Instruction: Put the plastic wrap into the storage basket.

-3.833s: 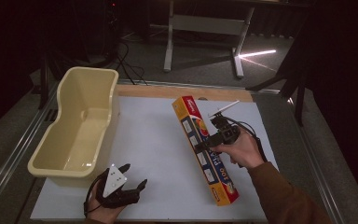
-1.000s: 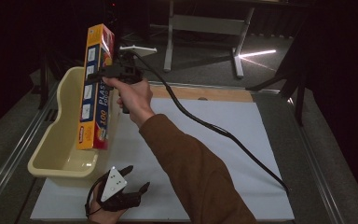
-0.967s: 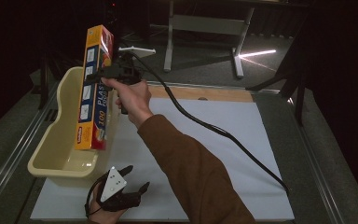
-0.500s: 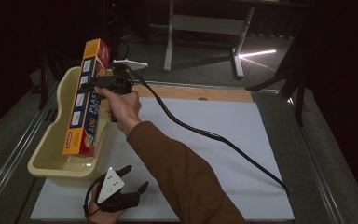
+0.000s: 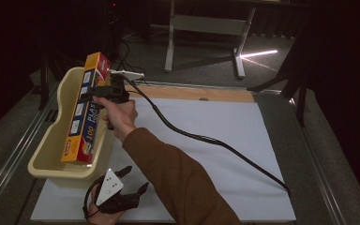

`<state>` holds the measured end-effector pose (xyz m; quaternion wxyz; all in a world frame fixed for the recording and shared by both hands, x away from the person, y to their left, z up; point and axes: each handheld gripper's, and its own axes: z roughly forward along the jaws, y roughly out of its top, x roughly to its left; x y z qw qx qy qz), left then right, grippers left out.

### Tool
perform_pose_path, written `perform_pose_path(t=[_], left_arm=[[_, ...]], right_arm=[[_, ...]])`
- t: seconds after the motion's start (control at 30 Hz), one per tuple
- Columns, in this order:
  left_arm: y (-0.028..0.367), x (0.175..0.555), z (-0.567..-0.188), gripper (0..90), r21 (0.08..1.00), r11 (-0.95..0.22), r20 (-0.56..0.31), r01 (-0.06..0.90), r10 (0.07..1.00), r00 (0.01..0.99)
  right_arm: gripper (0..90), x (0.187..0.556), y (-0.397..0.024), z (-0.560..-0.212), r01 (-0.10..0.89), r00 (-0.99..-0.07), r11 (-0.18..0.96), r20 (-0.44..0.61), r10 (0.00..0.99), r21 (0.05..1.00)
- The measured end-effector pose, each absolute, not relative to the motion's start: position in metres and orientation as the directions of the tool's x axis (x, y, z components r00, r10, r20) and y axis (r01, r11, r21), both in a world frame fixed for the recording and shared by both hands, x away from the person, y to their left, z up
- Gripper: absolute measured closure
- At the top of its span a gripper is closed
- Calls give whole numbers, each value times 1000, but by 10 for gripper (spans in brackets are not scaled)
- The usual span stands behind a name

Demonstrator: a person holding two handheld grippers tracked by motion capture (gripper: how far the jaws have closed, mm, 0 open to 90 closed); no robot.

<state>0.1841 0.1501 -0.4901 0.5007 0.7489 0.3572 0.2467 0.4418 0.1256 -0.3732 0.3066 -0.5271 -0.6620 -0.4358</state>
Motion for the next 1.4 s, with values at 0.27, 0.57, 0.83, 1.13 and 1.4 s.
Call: perform_pose_path(t=[0.27,0.57,0.83,1.13,1.4], left_arm=[[152,184,-490,240,927,-239,11,290,788,616],[152,183,-490,240,927,-237,9,289,788,615],[153,183,-490,239,928,-231,5,291,791,612],[153,184,-490,239,928,-229,3,293,792,610],[153,184,-490,239,927,-230,3,294,792,611]], right_arm=[[409,438,130,-385,974,-222,57,871,438,220],[409,431,133,-395,979,-201,55,871,448,197],[406,431,134,-401,982,-185,52,858,479,182],[403,433,132,-408,987,-157,44,860,486,155],[400,434,133,-411,988,-148,39,838,526,151]])
